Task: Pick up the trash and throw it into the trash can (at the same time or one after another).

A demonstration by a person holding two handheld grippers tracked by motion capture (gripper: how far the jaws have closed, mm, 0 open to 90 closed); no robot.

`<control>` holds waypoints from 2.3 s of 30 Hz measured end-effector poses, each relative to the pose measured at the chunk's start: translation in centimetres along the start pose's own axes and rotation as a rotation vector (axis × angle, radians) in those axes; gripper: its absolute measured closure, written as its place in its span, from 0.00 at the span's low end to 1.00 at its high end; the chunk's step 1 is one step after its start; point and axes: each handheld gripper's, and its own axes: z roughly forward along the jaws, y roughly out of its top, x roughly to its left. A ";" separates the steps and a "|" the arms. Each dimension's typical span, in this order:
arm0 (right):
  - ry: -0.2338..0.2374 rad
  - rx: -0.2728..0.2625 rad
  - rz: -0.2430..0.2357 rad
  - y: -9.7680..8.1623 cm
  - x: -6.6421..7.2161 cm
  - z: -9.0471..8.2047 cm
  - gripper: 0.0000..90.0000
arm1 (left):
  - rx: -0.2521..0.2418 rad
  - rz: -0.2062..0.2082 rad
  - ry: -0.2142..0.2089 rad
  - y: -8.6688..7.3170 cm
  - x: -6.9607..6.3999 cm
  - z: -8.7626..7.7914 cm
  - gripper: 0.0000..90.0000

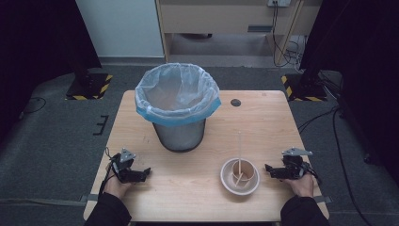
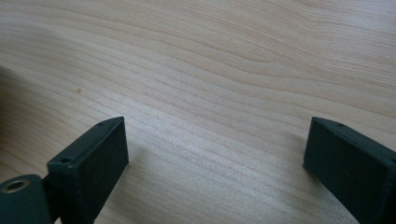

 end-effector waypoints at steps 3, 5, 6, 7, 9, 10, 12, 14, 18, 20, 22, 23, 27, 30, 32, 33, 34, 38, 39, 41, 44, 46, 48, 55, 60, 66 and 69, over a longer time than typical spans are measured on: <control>0.006 0.000 0.001 0.1 0.0 -0.2 0.09 | 0.001 -0.007 0.007 0.0 -0.1 0.0 0.00; 0.017 -0.003 -0.003 0.3 0.0 -0.2 0.10 | 0.001 -0.009 0.008 0.0 -0.2 0.0 0.00; 0.021 -0.005 -0.003 0.4 0.1 -0.3 0.10 | 0.001 -0.011 0.011 0.0 -0.2 0.0 0.00; 0.027 -0.007 -0.002 0.6 0.2 -0.3 0.10 | 0.002 -0.011 0.012 0.0 -0.2 0.0 0.00; 0.039 -0.009 -0.003 0.7 0.3 -0.3 0.10 | 0.002 -0.011 0.012 0.0 -0.2 0.0 0.00; 0.046 -0.029 -0.011 1.0 0.5 -0.5 0.11 | 0.002 -0.012 0.012 0.0 -0.2 0.0 0.00; 0.052 -0.044 -0.001 1.2 0.5 -0.8 0.11 | 0.002 -0.013 0.013 0.0 -0.3 0.0 0.00; 0.051 -0.064 0.008 1.5 0.4 -1.1 0.11 | 0.002 -0.014 0.015 0.0 -0.4 0.0 0.00; 0.046 -0.093 0.013 2.2 0.6 -1.8 0.10 | 0.000 -0.016 0.015 0.0 -0.4 0.0 0.00; 0.047 -0.103 0.016 2.4 0.7 -2.0 0.10 | 0.000 -0.016 0.015 0.0 -0.4 0.0 0.00; 0.060 -0.129 0.030 3.0 1.0 -2.6 0.10 | 0.002 -0.016 0.017 0.0 -0.5 -0.1 0.00; 0.060 -0.129 0.030 3.0 1.0 -2.6 0.10 | 0.002 -0.016 0.017 0.0 -0.5 -0.1 0.00; 0.071 -0.181 0.037 4.0 1.3 -3.6 0.11 | 0.000 -0.019 0.019 0.0 -0.6 0.0 0.00; 0.080 -0.199 0.049 4.4 1.3 -4.1 0.11 | -0.001 -0.021 0.021 0.0 -0.6 0.0 0.00; 0.087 -0.237 0.063 5.0 1.5 -4.8 0.13 | 0.000 -0.021 0.021 0.0 -0.6 0.0 0.00; 0.095 -0.246 0.067 5.2 1.6 -5.1 0.14 | 0.000 -0.021 0.021 0.0 -0.6 0.0 0.00; 0.097 -0.252 0.065 5.3 1.7 -5.2 0.14 | 0.000 -0.022 0.021 0.0 -0.6 0.0 0.00; 0.106 -0.264 0.052 5.8 2.1 -5.7 0.16 | 0.000 -0.021 0.021 0.0 -0.6 0.0 0.00; 0.116 -0.281 0.048 6.2 2.3 -6.2 0.17 | 0.000 -0.022 0.021 0.0 -0.6 0.0 0.00; 0.127 -0.306 0.047 6.6 2.5 -6.6 0.19 | 0.000 -0.021 0.020 0.0 -0.6 0.0 0.00; 0.137 -0.315 0.042 6.9 2.6 -7.0 0.20 | 0.000 -0.021 0.020 0.0 -0.6 0.0 0.00; 0.162 -0.333 0.034 7.6 2.9 -7.7 0.21 | 0.000 -0.021 0.020 0.0 -0.6 0.0 0.00; 0.173 -0.344 0.023 8.0 3.2 -8.1 0.22 | 0.000 -0.021 0.020 0.0 -0.6 0.0 0.00; 0.211 -0.386 -0.013 9.4 4.4 -9.3 0.23 | 0.000 -0.018 0.018 0.0 -0.6 0.0 0.00; 0.232 -0.416 -0.025 10.4 4.9 -10.1 0.25 | 0.000 -0.016 0.017 0.0 -0.6 0.0 0.00; 0.273 -0.460 -0.043 12.2 5.5 -10.7 0.27 | 0.000 -0.016 0.016 0.0 -0.6 0.0 0.00; 0.290 -0.463 -0.047 12.7 5.7 -10.5 0.27 | 0.000 -0.016 0.016 0.0 -0.6 0.0 0.00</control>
